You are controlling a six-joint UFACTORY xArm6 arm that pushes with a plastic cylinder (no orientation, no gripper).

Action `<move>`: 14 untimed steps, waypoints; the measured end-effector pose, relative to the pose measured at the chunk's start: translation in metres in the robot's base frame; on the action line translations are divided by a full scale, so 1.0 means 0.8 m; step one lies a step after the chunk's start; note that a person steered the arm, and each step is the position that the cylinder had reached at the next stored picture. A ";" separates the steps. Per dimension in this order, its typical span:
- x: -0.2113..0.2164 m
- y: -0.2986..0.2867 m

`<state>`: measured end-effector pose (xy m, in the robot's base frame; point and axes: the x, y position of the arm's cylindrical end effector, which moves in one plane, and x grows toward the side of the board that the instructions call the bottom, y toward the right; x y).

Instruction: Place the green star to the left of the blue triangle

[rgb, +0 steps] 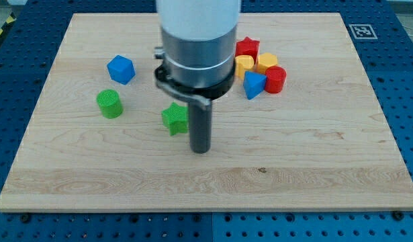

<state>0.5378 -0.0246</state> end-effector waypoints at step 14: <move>-0.141 0.042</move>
<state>0.4252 0.0093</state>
